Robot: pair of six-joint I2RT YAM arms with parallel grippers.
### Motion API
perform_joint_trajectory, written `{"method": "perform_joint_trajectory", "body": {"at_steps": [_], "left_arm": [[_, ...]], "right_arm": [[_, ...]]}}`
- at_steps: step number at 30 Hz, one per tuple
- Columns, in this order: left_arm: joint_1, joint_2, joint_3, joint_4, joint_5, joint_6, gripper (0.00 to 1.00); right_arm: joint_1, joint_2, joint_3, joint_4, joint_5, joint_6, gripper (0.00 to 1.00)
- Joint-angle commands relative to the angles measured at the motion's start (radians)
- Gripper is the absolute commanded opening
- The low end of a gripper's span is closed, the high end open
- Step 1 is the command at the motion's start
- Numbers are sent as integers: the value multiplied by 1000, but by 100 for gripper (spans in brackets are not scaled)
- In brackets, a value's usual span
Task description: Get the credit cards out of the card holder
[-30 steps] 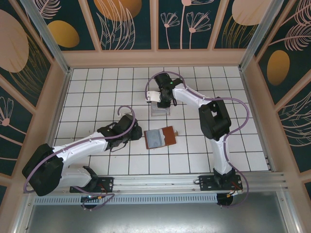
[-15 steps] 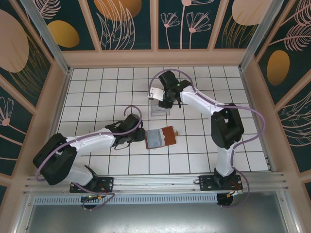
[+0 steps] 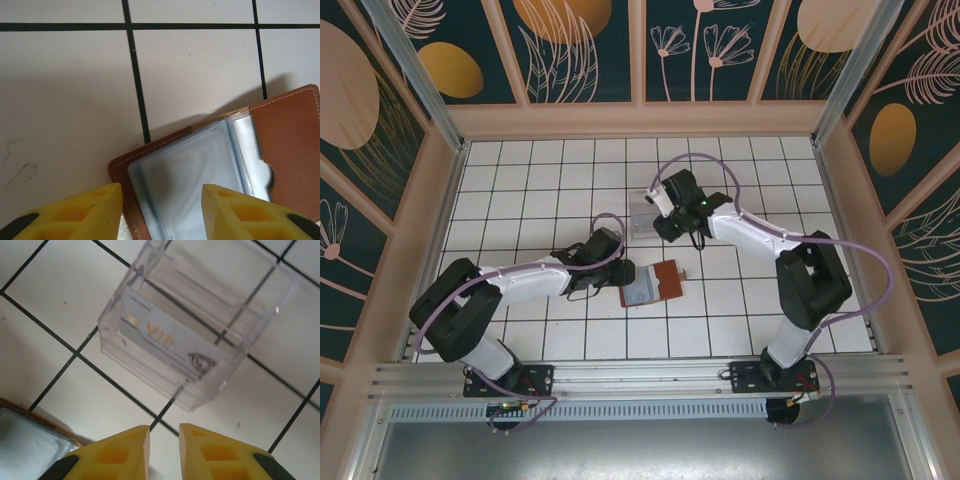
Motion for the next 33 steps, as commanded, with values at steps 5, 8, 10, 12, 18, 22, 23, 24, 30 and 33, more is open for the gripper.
{"method": "perform_joint_trajectory", "body": {"at_steps": [5,8,10,12,18,22,23,24,30,33], "left_arm": [[6,62,50,37,46,27,48],[7,77,63,44,54,32,48],[7,83,71,45,52,33,48],[7,82,77,43,44,33,48],[15,27,63,-12,-43,34,48],[56,-38,12,-17,-56,20,48],[65,-54,-1,-20,-57,18,48],[75,-69,-13,-25,-61,21,48],[133,-162,-68,-65,-86,38,48],[149,-195,-81,-80,-83,43,49]], "right_arm": [[11,-218,-188,171,-7,392,25],[14,-284,-251,196,-46,507,25],[22,-317,-280,196,-56,584,24],[23,-329,-294,175,-89,670,24],[79,-317,-326,181,-178,812,27],[117,-258,-320,202,-215,891,30],[123,-238,-316,204,-226,911,31],[129,-214,-310,208,-242,928,32],[178,-86,-262,272,-329,985,35],[199,-16,-224,299,-387,991,36]]}}
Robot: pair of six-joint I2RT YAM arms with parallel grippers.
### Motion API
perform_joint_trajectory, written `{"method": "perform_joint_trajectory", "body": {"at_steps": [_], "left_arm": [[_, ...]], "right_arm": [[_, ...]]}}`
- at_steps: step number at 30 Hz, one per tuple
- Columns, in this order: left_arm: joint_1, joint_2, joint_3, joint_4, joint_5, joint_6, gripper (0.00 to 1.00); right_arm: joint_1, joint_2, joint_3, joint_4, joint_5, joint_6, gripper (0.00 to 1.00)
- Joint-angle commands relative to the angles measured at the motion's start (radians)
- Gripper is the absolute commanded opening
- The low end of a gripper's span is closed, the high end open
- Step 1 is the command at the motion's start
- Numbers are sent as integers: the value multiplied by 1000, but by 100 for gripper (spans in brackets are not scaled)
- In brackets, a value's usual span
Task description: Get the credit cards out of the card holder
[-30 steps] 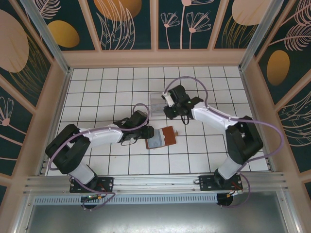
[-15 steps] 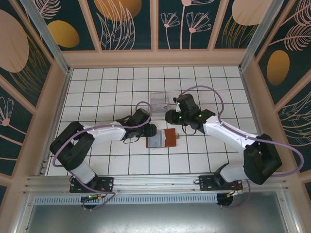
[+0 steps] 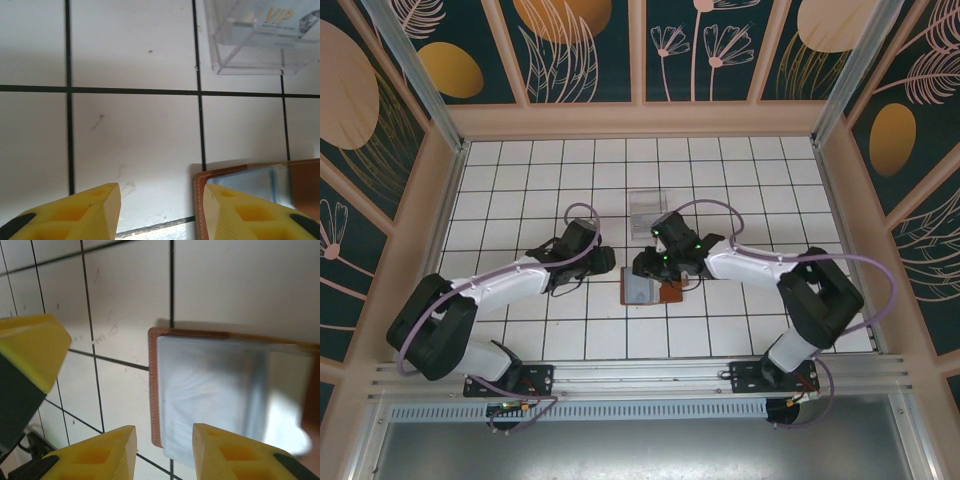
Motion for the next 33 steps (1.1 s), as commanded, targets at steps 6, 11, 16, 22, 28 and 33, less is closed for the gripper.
{"method": "perform_joint_trajectory", "body": {"at_steps": [6,11,16,22,28,33], "left_arm": [[12,-91,-38,-45,-13,8,49],[13,-108,-47,-48,-15,8,49],[14,-112,-49,-46,-11,13,49],[13,-111,-49,-49,-12,20,49],[13,-115,-51,-48,-10,21,49],[13,-114,-53,-48,-7,22,49]], "right_arm": [[46,131,119,35,-87,42,37],[51,164,123,23,-86,46,38],[54,197,122,-2,-70,46,38],[64,220,132,-74,-11,43,38],[83,222,173,-216,95,36,39],[101,226,213,-308,160,38,39]]}}
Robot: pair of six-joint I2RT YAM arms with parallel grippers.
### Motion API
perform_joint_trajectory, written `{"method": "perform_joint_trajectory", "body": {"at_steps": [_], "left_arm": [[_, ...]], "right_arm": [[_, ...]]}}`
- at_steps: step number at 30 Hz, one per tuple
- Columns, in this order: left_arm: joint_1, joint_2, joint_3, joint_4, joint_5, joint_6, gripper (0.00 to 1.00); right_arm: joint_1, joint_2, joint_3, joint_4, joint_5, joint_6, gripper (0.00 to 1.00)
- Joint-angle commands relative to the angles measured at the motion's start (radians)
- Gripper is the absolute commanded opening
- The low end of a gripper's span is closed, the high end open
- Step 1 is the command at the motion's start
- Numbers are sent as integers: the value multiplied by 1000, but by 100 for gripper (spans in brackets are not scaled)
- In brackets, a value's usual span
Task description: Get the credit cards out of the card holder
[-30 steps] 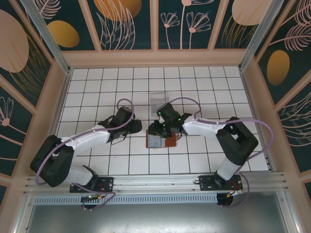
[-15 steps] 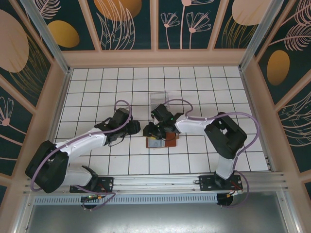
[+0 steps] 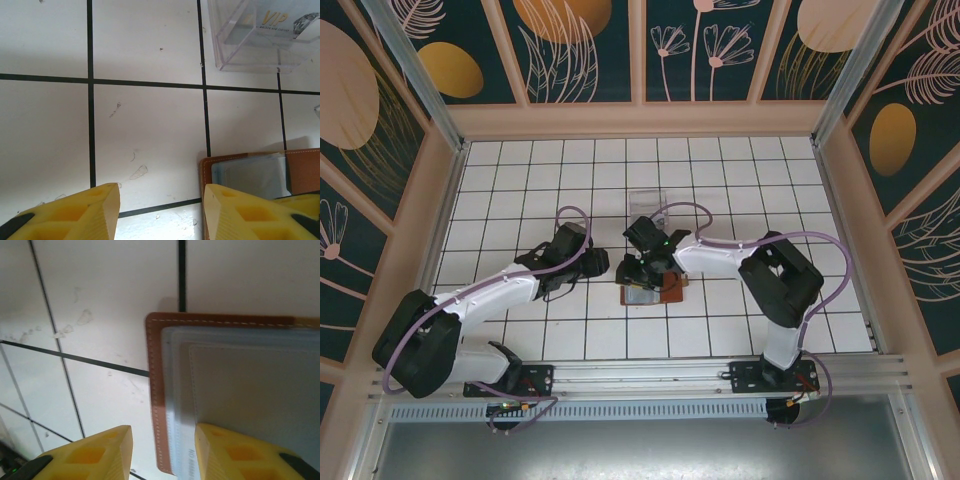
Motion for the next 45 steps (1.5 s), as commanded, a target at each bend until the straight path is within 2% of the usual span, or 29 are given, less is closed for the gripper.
{"method": "perform_joint_trajectory", "body": {"at_steps": [1,23,34,45], "left_arm": [[4,-16,-11,-17,-5,20,49],[4,23,14,-8,22,34,49],[3,50,44,-11,39,41,50],[3,104,73,3,108,39,50]], "right_arm": [[16,30,33,-152,101,-3,40],[110,154,328,-611,474,-15,44],[114,146,350,-709,567,-10,47],[89,115,257,-664,576,-13,47]]}}
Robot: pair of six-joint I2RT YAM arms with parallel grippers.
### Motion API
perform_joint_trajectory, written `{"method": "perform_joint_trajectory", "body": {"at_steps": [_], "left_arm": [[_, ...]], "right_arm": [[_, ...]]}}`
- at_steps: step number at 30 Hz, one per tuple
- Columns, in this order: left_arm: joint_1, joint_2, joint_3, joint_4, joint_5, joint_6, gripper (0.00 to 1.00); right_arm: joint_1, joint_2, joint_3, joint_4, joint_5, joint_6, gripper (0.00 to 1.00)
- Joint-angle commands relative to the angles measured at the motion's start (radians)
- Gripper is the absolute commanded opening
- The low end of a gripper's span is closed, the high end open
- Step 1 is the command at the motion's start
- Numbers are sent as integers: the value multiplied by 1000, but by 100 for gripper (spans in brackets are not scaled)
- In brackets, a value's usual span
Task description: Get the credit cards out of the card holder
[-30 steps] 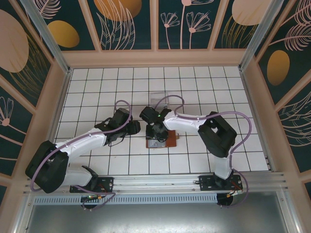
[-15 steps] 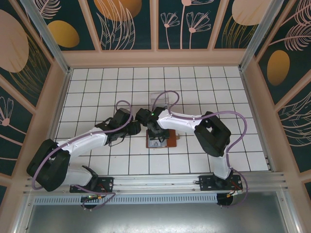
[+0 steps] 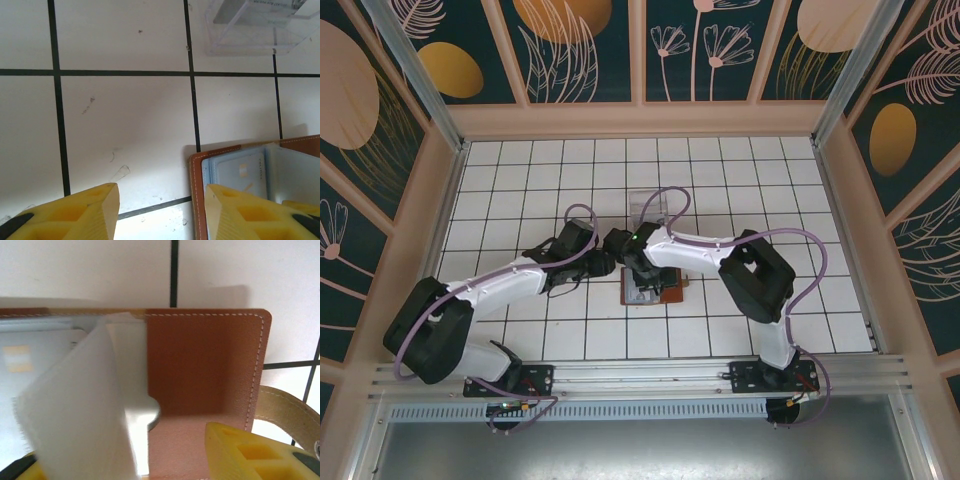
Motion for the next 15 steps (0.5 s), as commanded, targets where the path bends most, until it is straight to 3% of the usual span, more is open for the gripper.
{"method": "perform_joint_trajectory", "body": {"at_steps": [1,15], "left_arm": [[3,17,31,0,29,13,50],[4,63,69,-15,66,19,50]], "right_arm": [[-14,-29,-35,-8,48,10,47],[-35,-67,-142,58,47,13,46]]}}
